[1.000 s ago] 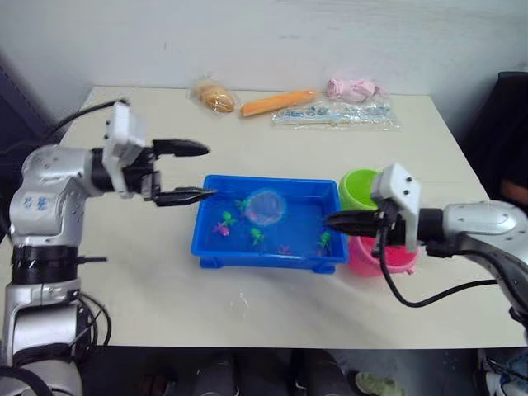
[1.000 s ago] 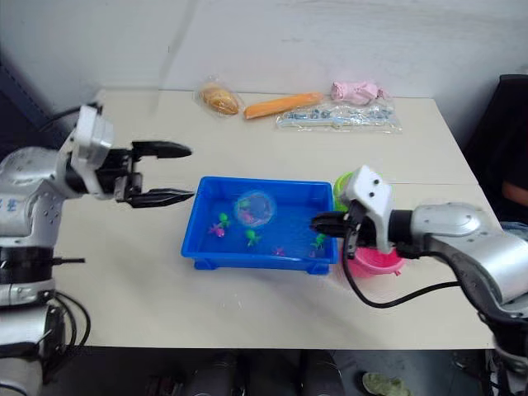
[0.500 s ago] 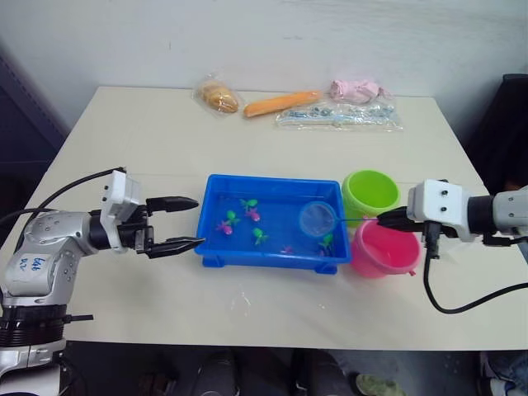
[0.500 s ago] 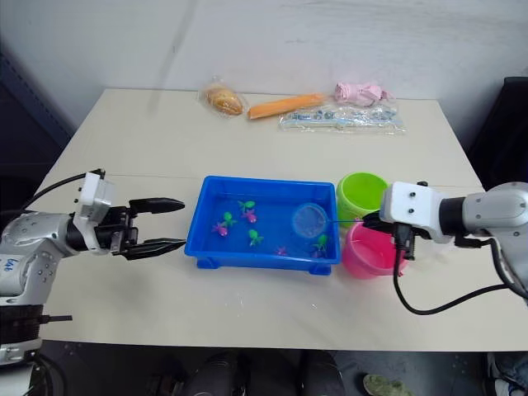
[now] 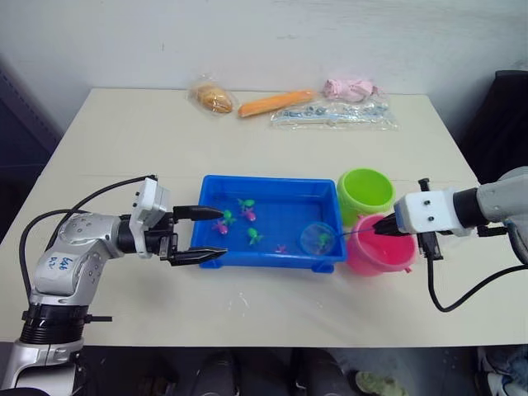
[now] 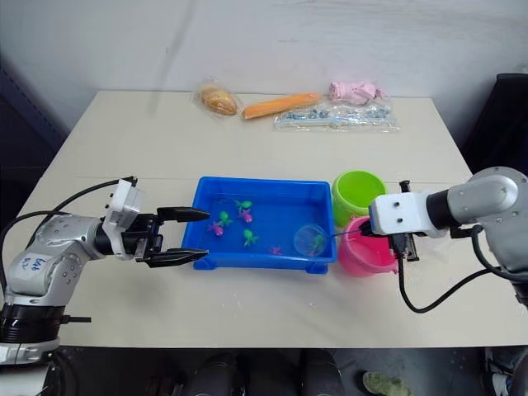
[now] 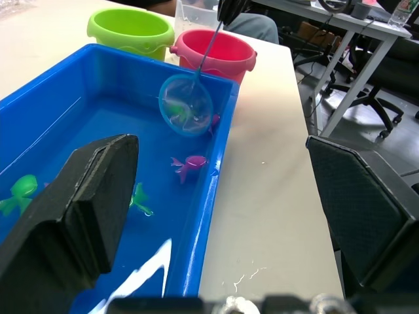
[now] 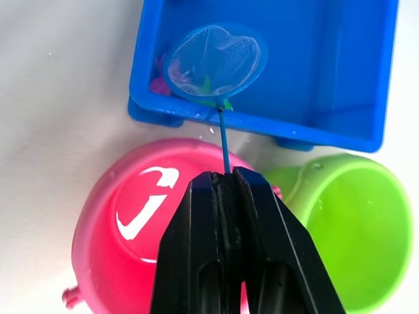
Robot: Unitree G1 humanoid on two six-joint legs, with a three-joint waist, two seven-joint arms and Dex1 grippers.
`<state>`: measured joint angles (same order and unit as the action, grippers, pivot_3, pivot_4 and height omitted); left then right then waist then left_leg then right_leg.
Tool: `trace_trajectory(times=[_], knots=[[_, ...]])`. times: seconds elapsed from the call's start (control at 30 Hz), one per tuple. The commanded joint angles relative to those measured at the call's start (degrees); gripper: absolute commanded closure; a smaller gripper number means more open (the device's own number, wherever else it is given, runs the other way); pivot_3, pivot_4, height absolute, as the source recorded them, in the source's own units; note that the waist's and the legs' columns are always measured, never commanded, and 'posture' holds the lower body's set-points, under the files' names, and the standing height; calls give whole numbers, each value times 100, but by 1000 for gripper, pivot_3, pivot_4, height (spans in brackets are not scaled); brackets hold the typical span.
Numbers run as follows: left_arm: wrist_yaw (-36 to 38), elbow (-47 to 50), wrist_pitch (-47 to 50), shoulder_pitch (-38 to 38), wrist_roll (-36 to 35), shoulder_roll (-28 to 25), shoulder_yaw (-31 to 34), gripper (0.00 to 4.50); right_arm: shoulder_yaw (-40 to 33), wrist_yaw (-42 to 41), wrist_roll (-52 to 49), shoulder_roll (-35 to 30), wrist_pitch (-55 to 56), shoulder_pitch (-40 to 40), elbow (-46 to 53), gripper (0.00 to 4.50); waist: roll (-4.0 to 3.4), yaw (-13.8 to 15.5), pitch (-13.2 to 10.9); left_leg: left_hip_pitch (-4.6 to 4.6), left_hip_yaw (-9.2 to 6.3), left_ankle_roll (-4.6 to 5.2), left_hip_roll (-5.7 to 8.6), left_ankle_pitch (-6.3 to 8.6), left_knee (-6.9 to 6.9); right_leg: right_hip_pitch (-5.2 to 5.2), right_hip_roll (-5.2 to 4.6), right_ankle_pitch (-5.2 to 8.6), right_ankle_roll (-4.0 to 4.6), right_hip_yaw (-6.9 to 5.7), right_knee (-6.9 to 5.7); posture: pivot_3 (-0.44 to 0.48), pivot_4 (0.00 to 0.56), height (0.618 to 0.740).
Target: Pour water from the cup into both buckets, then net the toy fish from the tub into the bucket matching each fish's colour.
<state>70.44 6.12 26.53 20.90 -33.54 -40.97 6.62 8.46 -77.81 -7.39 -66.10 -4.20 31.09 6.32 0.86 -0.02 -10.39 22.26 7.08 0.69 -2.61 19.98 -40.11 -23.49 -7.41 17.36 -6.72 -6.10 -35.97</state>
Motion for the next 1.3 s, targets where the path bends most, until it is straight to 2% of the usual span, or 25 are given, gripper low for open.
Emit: trace_trajectory(times=[0.03,0.4,0.53,1.1,1.3], knots=[[-64,213,26,50,-177,50,46,94,-157,-22,42,-8,-34,175,41,4500,0,-3,0,0,0,0,0,0,0,0,-1,0,0,1,0,0,150,740],[-93,277,138,-24,-265,51,43,94,-219,-68,-55,101,-164,416,-35,4500,-1,-5,-1,-1,1,0,0,0,0,0,1,0,0,1,-1,0,150,740],[-125,248,150,36,-241,86,7,94,2,60,423,158,423,566,-312,4500,-1,-9,-1,-1,1,0,1,0,0,0,-1,0,0,0,-1,0,150,740],[-179,162,78,112,-185,196,-82,94,227,-239,789,264,732,582,-360,4500,-2,-3,-1,-1,1,-1,1,0,-2,0,1,0,0,0,-3,0,150,740],[-217,154,38,114,-172,247,-95,94,390,-209,1099,343,835,817,-399,4500,-2,-5,-1,-1,0,-1,1,0,-3,1,0,0,0,0,-3,0,150,740]])
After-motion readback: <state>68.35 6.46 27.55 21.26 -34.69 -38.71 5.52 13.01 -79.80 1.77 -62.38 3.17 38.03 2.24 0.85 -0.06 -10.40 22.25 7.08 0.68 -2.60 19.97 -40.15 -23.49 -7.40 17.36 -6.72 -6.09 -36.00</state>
